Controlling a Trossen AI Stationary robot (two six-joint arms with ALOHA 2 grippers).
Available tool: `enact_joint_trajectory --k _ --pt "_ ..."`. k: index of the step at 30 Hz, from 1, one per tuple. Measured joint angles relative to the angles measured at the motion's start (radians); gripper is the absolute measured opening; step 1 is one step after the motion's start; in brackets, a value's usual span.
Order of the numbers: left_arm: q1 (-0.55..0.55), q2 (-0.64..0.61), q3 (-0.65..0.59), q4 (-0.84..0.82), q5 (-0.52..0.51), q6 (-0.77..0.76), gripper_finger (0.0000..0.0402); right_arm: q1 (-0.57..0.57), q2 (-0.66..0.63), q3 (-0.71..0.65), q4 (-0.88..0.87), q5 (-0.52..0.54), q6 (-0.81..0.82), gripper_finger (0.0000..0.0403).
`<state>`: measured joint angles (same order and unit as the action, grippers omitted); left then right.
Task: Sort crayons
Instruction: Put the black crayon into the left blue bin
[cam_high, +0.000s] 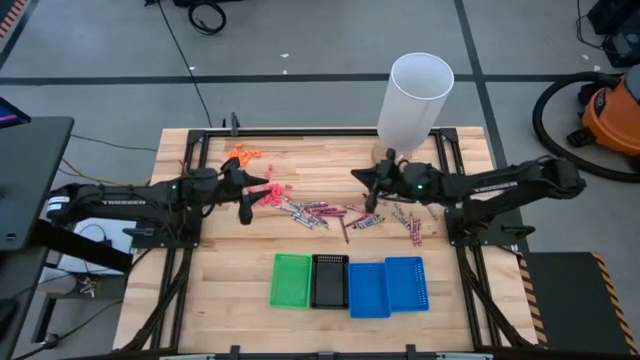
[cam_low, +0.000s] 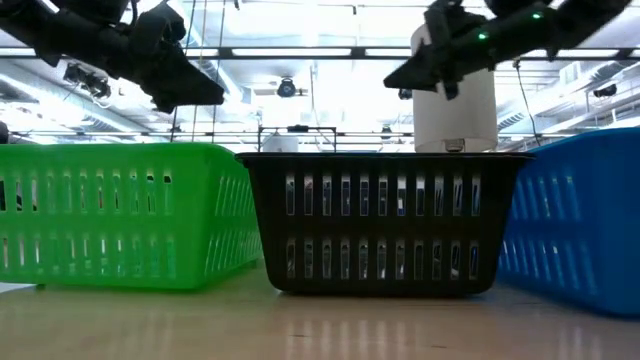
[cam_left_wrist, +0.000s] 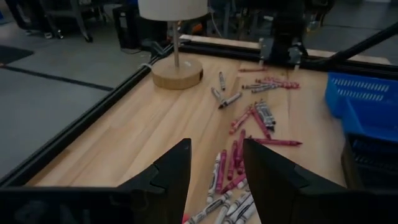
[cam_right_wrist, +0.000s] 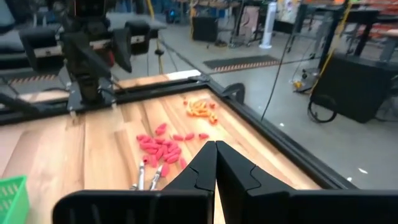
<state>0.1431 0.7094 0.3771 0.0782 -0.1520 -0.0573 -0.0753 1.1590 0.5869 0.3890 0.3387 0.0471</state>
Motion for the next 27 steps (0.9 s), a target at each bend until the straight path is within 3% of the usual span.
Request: enact_joint_trajectory --k 13,27 --pt "-0.008 0.005 0.000 -0.019 0.000 0.001 0.0187 0.032 0.186 0.236 -0.185 -0.030 0.002 0.0016" --pt "-0.008 0.004 0.000 -0.021 0.000 -0.001 0.0188 0.070 0.243 0.266 -0.205 -0.027 0.012 0.0016"
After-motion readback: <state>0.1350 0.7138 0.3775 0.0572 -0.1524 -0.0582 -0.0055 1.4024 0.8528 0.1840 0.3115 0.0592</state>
